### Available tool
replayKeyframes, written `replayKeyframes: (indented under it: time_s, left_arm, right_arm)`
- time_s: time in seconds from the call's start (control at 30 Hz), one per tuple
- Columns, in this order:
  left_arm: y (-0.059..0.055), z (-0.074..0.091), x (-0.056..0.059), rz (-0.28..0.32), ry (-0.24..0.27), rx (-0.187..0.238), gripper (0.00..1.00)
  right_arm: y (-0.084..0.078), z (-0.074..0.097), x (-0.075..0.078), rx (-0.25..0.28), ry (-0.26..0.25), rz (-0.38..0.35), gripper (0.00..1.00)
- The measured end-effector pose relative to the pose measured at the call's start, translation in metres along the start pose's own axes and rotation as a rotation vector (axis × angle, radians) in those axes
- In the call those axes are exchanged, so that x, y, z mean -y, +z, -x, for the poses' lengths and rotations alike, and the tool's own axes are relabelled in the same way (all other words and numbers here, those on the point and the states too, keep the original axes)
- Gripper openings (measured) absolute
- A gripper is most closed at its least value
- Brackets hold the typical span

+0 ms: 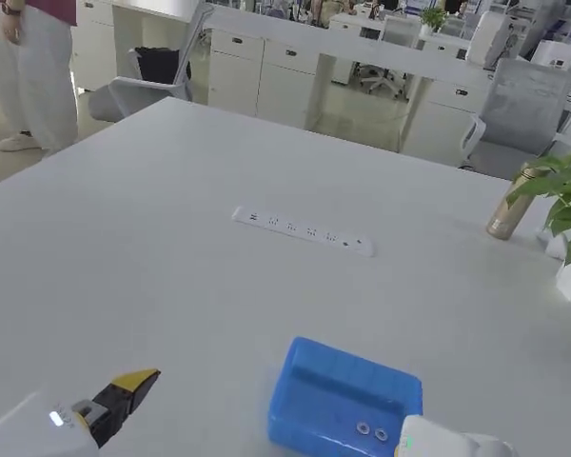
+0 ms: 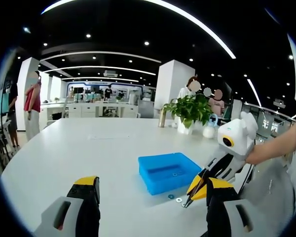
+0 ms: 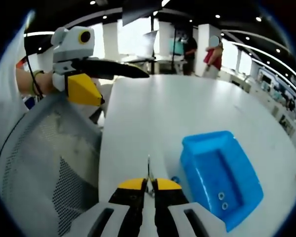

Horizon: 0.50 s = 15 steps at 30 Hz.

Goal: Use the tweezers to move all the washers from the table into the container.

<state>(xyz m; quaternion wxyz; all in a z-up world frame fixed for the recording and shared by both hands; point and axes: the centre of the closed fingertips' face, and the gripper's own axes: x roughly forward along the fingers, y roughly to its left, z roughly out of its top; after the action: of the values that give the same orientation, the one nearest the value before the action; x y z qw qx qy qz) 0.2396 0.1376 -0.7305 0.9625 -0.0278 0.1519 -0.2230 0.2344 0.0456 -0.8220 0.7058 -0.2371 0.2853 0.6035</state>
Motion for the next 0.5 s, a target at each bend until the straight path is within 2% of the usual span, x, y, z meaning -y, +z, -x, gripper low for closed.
replayKeyframes:
  time_s: [0.17,0.2,0.27,0.37,0.5]
  left_arm:
    - [0.000,0.000,0.000,-0.002,0.001,-0.001,0.90]
    - [0.000,0.000,-0.001,-0.003,0.003,0.000,0.90]
    - [0.001,0.000,-0.001,-0.001,0.005,0.005,0.90]
    - [0.001,0.001,-0.002,0.002,0.010,0.008,0.90]
    - [0.002,0.001,-0.003,0.004,0.014,0.012,0.90]
  right_arm:
    - [0.000,0.001,0.008,0.056,-0.013,-0.123,0.02]
    - [0.000,0.001,0.009,0.060,-0.016,-0.124,0.02]
    - [0.000,0.003,0.010,0.072,-0.017,-0.174,0.02]
    - [0.001,0.007,0.012,0.091,-0.023,-0.198,0.02]
    - [0.012,0.019,0.015,0.118,-0.024,-0.224,0.02]
